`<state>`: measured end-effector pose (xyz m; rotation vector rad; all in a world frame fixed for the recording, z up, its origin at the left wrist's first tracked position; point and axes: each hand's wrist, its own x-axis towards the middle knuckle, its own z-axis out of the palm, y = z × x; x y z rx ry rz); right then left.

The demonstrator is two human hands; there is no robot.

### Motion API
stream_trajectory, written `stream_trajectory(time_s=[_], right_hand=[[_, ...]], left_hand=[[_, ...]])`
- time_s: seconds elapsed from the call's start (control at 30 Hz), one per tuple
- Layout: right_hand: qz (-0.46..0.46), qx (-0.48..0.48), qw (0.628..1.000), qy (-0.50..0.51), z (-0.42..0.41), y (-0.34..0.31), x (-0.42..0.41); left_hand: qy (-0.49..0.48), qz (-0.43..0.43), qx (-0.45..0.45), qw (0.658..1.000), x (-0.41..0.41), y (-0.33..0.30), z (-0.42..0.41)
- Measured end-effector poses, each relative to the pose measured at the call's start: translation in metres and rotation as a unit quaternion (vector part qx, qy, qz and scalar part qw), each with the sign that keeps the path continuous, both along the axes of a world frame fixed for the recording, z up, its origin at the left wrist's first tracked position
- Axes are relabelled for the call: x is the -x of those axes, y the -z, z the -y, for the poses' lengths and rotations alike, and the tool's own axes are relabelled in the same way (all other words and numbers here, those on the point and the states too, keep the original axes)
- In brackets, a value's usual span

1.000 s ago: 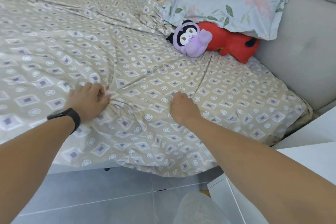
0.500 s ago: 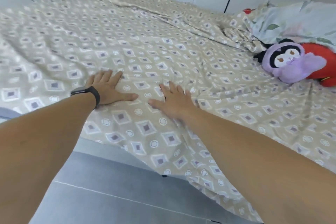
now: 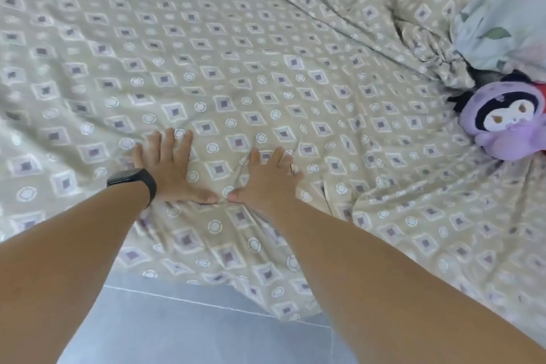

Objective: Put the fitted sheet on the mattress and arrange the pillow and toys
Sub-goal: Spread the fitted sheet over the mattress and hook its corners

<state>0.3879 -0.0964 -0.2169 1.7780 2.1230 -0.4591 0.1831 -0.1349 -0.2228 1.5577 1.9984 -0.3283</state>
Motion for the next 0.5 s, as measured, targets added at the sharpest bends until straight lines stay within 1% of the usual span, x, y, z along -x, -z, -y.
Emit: stream_trajectory(time_s=[0.17, 0.4, 0.5], right_hand=[[0.024, 0.024, 0.999, 0.021, -0.003, -0.001, 0.011], [0.043, 0.005, 0.999, 0.026, 0.000, 0.004, 0.015], [0.047, 0.001, 0.999, -0.002, 0.011, 0.003, 0.019]], left_hand=[[0.023, 0.018, 0.102, 0.994, 0.008, -0.017, -0.014], [0.036, 0.021, 0.129, 0.991, 0.008, -0.018, -0.022], [0.034, 0.029, 0.116, 0.992, 0.010, -0.017, -0.019]])
